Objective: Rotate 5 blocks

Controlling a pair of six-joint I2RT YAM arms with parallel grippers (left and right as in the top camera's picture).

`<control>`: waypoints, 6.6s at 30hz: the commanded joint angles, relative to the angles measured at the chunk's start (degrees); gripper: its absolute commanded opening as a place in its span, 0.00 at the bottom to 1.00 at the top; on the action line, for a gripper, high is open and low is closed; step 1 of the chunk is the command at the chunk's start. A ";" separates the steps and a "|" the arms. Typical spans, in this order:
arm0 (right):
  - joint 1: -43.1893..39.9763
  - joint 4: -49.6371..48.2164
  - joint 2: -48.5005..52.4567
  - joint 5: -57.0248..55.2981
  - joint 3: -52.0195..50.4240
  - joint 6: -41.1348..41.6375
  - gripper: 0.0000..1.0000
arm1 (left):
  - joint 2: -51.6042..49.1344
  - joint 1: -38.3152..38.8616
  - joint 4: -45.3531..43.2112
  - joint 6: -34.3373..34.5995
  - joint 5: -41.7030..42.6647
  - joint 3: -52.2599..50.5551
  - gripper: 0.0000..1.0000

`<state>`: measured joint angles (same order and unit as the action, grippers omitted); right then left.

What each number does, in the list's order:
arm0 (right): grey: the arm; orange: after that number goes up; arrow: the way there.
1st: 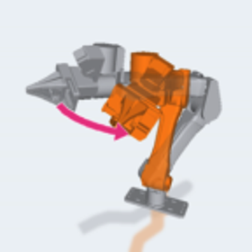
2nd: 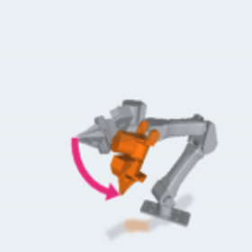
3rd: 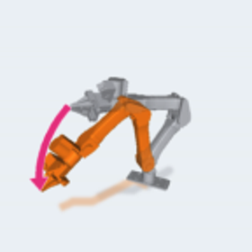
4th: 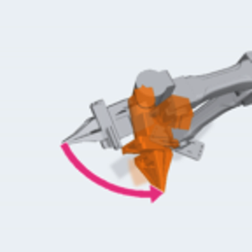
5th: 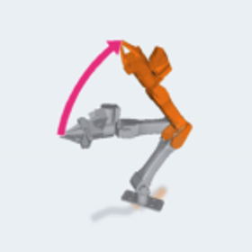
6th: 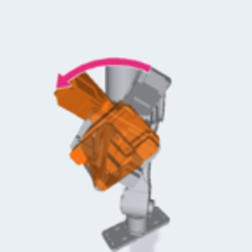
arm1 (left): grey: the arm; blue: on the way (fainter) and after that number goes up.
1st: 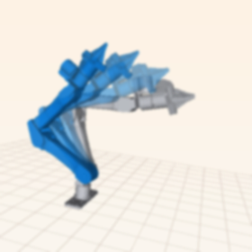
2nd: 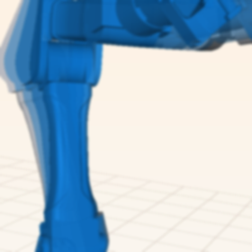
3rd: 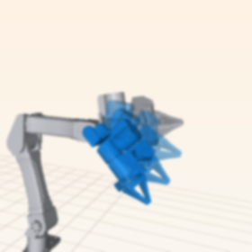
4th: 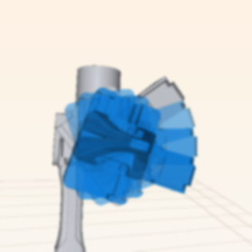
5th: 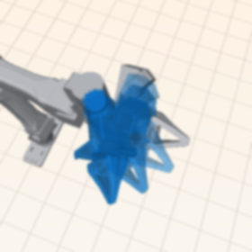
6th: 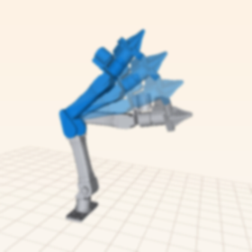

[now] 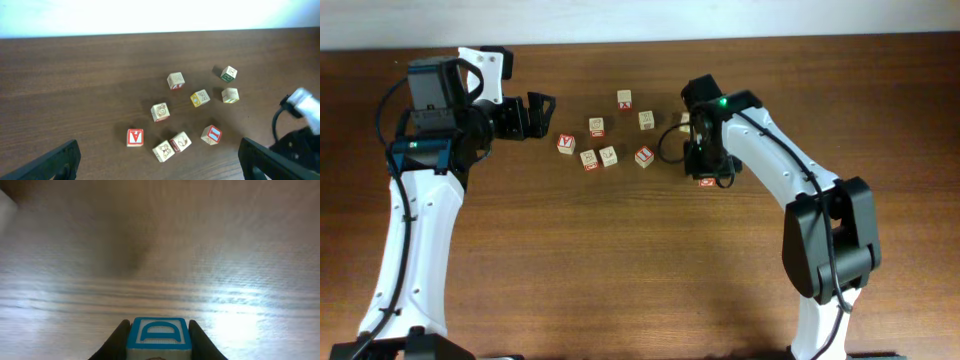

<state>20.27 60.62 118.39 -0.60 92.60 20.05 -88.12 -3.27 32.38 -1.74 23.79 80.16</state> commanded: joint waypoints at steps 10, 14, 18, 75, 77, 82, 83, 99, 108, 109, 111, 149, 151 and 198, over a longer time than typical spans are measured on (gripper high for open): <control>2.27 -5.90 -0.46 -0.07 -8.92 2.95 0.46 | -0.50 0.02 -0.15 -0.92 0.44 1.09 0.99; 1.84 -5.79 -0.52 -0.48 -5.51 1.36 0.46 | -0.50 0.02 -0.15 -0.92 0.44 1.09 0.99; 2.34 -4.22 -0.52 -1.36 4.85 -5.84 0.47 | -0.50 0.02 -0.15 -0.92 0.44 1.09 0.99; 8.59 -2.75 4.13 -6.95 0.17 17.09 0.37 | -0.50 0.02 -0.15 -0.92 0.44 1.09 0.99; 8.59 -2.80 4.13 -6.95 0.20 17.09 0.39 | -0.50 0.02 -0.15 -0.92 0.44 1.09 0.99; 8.59 0.28 4.11 -6.97 6.45 11.30 0.40 | -0.50 0.02 -0.15 -0.92 0.44 1.09 0.99; 8.61 1.49 4.11 -6.93 9.14 9.51 0.41 | -0.50 0.02 -0.15 -0.92 0.44 1.09 0.99; 14.62 -25.83 13.88 3.39 16.06 -12.70 0.63 | -0.50 0.02 -0.13 -0.92 0.44 1.09 0.99; 15.45 -28.37 18.03 3.32 16.06 -13.84 0.62 | -0.50 0.02 -0.13 -0.92 0.44 1.09 0.99; 15.45 -28.55 18.12 3.17 16.04 -13.81 0.62 | -0.50 0.02 -0.13 -0.92 0.44 1.09 0.99; 15.45 -28.63 18.84 2.97 16.06 -13.81 0.56 | -0.50 0.02 -0.13 -0.92 0.44 1.09 0.99; 12.33 -5.38 5.75 -5.42 1.79 16.50 0.36 | -0.50 0.13 -0.13 -0.92 0.44 1.09 0.99; 12.31 -5.07 5.75 -5.18 1.79 16.48 0.36 | -0.50 0.13 -0.13 -0.92 0.44 1.09 0.99; 9.22 -11.80 18.64 -4.28 30.38 -6.03 0.28 | -0.50 0.13 -0.15 -0.92 0.44 1.09 0.99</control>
<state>26.96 46.37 141.86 -4.89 121.30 12.25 -88.31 -3.27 32.36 -1.74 23.79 80.16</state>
